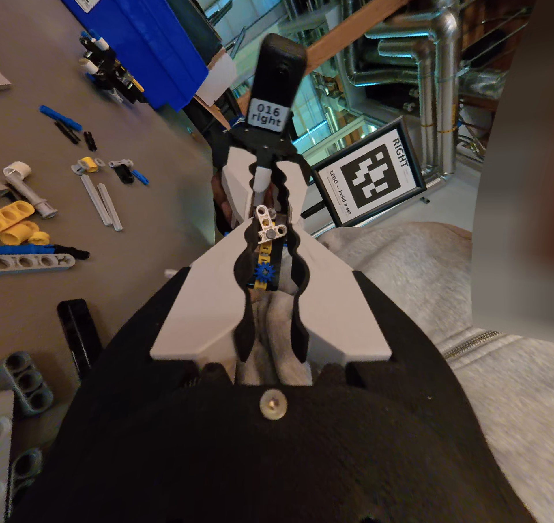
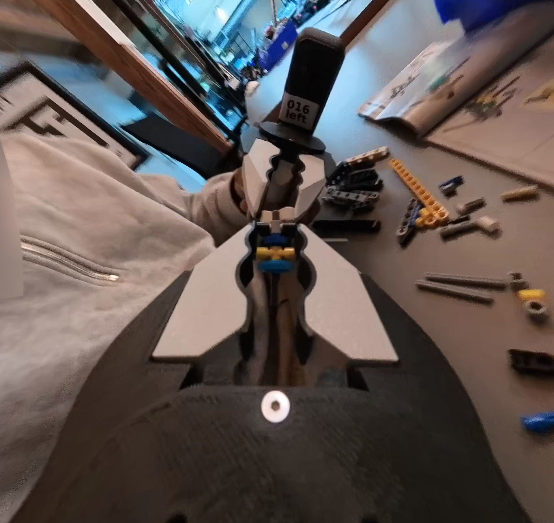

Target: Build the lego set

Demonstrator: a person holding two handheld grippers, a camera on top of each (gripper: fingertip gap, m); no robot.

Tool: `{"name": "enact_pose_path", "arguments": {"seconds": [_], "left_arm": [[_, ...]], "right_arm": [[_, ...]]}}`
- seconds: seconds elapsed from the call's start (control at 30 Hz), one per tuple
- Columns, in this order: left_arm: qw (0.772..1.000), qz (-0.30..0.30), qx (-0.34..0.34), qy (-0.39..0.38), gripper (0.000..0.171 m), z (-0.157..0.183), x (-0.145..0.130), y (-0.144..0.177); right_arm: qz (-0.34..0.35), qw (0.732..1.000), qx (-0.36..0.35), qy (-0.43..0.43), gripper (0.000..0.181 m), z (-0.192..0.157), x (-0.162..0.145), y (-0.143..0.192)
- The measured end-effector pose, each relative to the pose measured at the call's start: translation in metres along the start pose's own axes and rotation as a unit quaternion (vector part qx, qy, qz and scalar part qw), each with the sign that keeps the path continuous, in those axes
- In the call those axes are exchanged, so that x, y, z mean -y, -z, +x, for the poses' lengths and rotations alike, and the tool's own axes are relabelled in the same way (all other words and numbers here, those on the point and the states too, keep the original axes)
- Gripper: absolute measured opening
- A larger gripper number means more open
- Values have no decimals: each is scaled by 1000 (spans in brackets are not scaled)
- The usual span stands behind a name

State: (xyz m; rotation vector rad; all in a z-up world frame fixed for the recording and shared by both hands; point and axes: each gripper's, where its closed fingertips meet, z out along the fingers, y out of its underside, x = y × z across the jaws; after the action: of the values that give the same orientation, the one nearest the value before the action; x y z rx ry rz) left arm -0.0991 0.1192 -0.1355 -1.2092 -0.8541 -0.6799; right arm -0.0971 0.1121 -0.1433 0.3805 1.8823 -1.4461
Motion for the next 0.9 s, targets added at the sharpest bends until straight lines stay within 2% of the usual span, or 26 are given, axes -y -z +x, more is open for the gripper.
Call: {"name": "enact_pose_path", "arguments": {"seconds": [0.07,0.17,0.2,0.3,0.5,0.67,0.7,0.9], "left_arm": [[1000,-4,14,-11,16,-2,0,1],[1000,-11,24,-17,13,-4,-1,3],[1000,-10,18,-17,8,-3,0,4],[1000,-19,16,-12,6,-5,-2,6],[996,-44,56,-50,13,-12,-7,6],[990,-59,90,-88,9,-18,-10,5],[990,-57,92,-95,5,-18,-9,5],[989,-33,95,-104,4,-16,-1,7]], "right_arm": [[-16,996,-42,74,23,1,-1,-1],[-48,976,-106,182,23,3,-4,-3],[-58,969,-119,209,23,3,-6,-4],[-67,956,-138,251,24,3,-7,-7],[-66,951,-141,268,24,6,-8,-7],[-74,951,-139,265,24,9,-12,-8],[-76,949,-144,269,24,10,-12,-8],[-67,947,-153,273,24,11,-7,-5]]}}
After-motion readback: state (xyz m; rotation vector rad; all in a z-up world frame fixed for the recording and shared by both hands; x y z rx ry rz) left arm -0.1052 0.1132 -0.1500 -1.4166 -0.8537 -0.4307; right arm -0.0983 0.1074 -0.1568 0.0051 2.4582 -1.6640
